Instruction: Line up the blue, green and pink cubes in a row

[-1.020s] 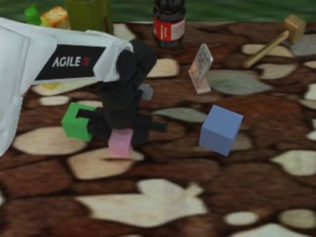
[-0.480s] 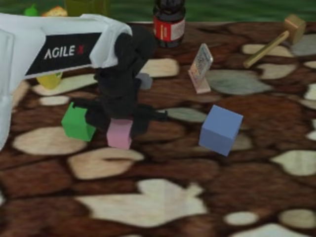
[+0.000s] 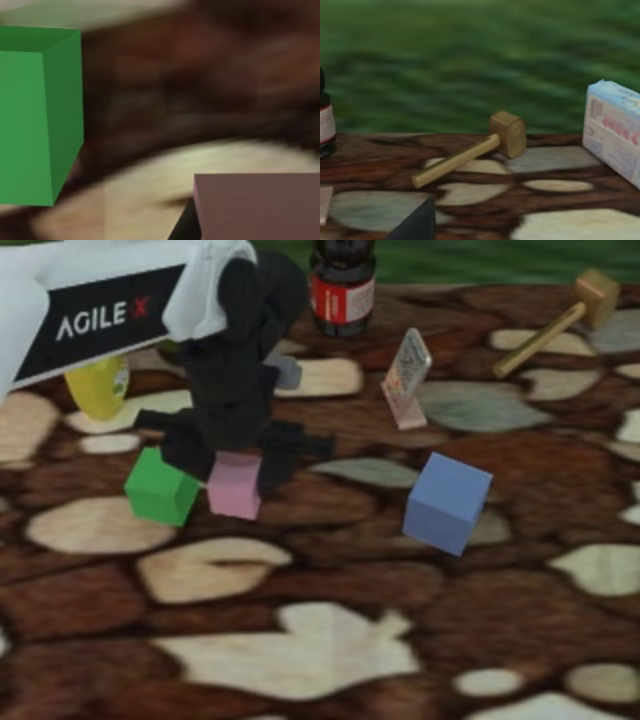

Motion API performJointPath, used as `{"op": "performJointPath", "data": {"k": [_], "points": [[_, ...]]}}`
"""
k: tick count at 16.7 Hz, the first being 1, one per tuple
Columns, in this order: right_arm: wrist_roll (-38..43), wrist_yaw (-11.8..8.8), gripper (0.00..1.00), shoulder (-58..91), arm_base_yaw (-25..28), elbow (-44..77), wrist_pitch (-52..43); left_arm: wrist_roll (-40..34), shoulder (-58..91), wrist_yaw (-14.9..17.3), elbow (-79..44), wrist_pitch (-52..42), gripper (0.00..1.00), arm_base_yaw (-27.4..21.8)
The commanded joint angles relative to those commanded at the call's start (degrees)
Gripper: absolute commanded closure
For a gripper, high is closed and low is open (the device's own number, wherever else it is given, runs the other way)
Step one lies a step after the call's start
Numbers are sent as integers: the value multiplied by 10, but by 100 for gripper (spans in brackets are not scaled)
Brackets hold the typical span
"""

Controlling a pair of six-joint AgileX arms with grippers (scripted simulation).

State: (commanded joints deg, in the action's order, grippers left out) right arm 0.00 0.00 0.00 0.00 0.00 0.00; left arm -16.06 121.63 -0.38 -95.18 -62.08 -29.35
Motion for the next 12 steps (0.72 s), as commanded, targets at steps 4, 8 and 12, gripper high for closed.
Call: {"op": "performJointPath", "data": {"k": [4, 8, 12], "points": [[0, 0, 0, 0, 0, 0, 0, -41, 27, -1, -42, -23, 100, -32], [0, 0, 0, 0, 0, 0, 0, -168, 88, -3, -160, -81, 100, -112], [0, 0, 0, 0, 0, 0, 0, -308, 147, -3, -280, -140, 100, -197]]}}
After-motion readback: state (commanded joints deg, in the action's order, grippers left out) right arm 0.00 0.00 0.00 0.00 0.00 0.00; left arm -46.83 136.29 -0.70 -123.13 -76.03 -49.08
